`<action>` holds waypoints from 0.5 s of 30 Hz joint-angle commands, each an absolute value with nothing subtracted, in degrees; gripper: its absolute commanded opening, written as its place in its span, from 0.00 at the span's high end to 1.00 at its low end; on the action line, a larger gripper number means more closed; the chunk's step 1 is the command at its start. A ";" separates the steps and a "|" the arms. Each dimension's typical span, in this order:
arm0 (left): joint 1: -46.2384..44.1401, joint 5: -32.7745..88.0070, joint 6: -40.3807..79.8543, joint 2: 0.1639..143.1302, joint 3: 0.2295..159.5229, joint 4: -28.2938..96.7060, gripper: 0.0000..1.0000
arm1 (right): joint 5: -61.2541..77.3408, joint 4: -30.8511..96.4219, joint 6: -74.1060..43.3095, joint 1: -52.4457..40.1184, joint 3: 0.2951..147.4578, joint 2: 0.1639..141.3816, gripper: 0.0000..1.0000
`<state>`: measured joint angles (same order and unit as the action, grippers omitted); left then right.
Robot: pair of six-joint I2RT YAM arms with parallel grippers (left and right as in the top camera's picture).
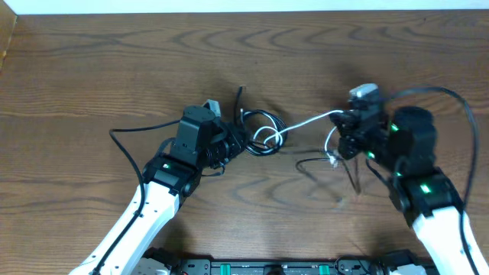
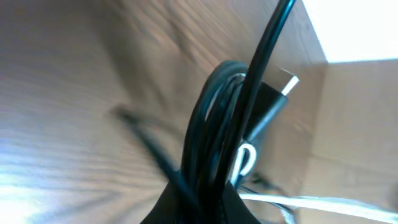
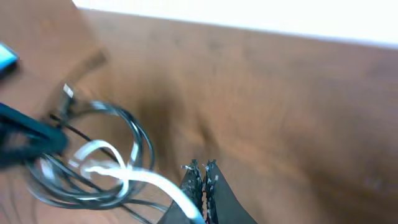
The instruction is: Untangle cables
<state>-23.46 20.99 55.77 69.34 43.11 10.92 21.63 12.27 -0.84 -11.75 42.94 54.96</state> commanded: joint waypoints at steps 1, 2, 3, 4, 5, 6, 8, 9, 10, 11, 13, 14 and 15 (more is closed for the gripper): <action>-23.27 14.06 53.80 69.23 43.99 11.46 0.92 | 21.65 9.98 -5.93 -11.99 44.95 49.50 0.99; -23.27 14.11 53.82 69.23 43.99 11.42 0.92 | 23.51 8.91 -7.94 -11.99 44.95 48.38 0.99; -23.27 14.41 53.82 69.23 44.01 11.31 0.92 | 25.61 8.08 -9.89 -11.99 44.95 47.72 0.99; -23.29 14.87 53.82 69.23 43.99 11.27 0.92 | 28.05 7.33 -11.88 -12.01 44.95 47.37 0.99; -23.33 15.99 53.82 69.23 43.99 11.09 0.92 | 31.57 6.52 -13.82 -12.01 44.95 47.33 0.99; -23.33 17.15 53.80 69.23 43.99 11.07 0.92 | 33.91 6.13 -14.17 -12.05 44.95 47.40 0.99; -23.33 21.23 53.78 69.23 44.01 11.07 0.92 | 35.73 6.20 -14.11 -12.10 44.93 48.58 0.99; -23.33 22.98 53.74 69.23 43.99 11.09 0.92 | 35.55 6.22 -14.09 -12.10 44.91 49.30 0.99; -23.33 25.26 53.54 69.23 43.99 11.03 0.92 | 35.53 6.22 -14.09 -12.10 44.88 50.39 0.99; -23.33 27.90 53.54 69.23 43.99 10.76 0.92 | 35.53 6.26 -14.04 -12.10 44.88 51.75 0.99; -23.33 32.91 52.47 69.23 43.99 9.26 0.92 | 35.51 6.66 -12.32 -12.10 44.88 54.52 0.99; -23.33 35.73 50.65 69.23 43.99 7.97 0.92 | 35.48 6.66 -10.79 -12.10 44.88 56.36 0.99; -23.33 36.91 49.41 69.23 44.01 7.38 0.92 | 35.44 6.48 -9.82 -12.10 44.88 57.49 0.99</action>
